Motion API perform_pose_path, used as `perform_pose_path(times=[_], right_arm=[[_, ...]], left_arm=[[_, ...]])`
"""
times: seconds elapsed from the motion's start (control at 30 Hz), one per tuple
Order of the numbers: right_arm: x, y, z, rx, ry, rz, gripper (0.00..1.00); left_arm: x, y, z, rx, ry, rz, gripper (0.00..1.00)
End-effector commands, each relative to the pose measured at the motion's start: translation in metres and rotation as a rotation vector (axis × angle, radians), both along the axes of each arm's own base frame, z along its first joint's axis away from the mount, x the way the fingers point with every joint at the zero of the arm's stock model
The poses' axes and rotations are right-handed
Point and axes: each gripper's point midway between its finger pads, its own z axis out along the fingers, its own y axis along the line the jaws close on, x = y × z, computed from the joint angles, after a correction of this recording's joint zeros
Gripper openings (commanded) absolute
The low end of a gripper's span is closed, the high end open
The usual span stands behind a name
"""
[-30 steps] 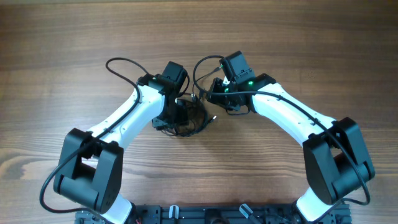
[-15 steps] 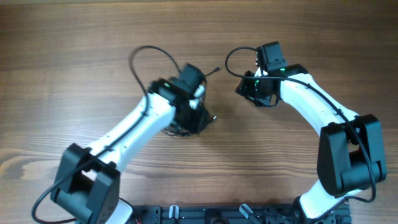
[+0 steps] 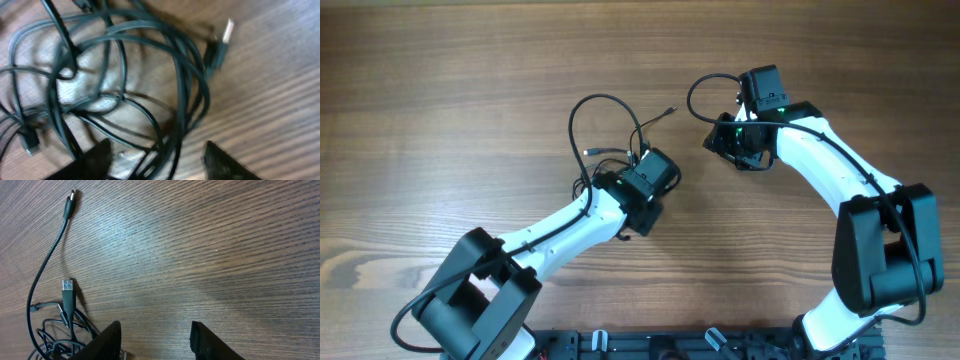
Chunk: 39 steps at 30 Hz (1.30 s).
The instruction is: Untangle cables
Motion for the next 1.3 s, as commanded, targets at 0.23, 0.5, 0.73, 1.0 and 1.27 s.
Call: perform_pose_path(times=[0.23,0.5,0.73,1.0,1.27], right_arm=[[-0.001,-0.002,-0.01,-0.017,0.016,0.018,0.47],[0.001,-0.005,-0.009,-0.04,-0.008,0.054,0.4],[-0.009,0.036,0.075,0.345,-0.219,0.379,0.41],[-0.031,0.068,0.124,0.6,-0.327,0.568,0.47],[-0.031,0.101,0.139,0.673,-0.322,0.566,0.46]], left_arm=[[-0.019,0.031,-0.024,0.103,0.036,0.037,0.59],[-0.005,0.035,-0.017,0.135,-0.042,0.048,0.04],[0.026,0.002,0.053,-0.251,0.138,-0.022,0.04],[0.065,0.022,0.167,-1.145,0.16,-0.19,0.04],[0.076,0.042,0.176,-1.386,0.056,-0.332,0.06]])
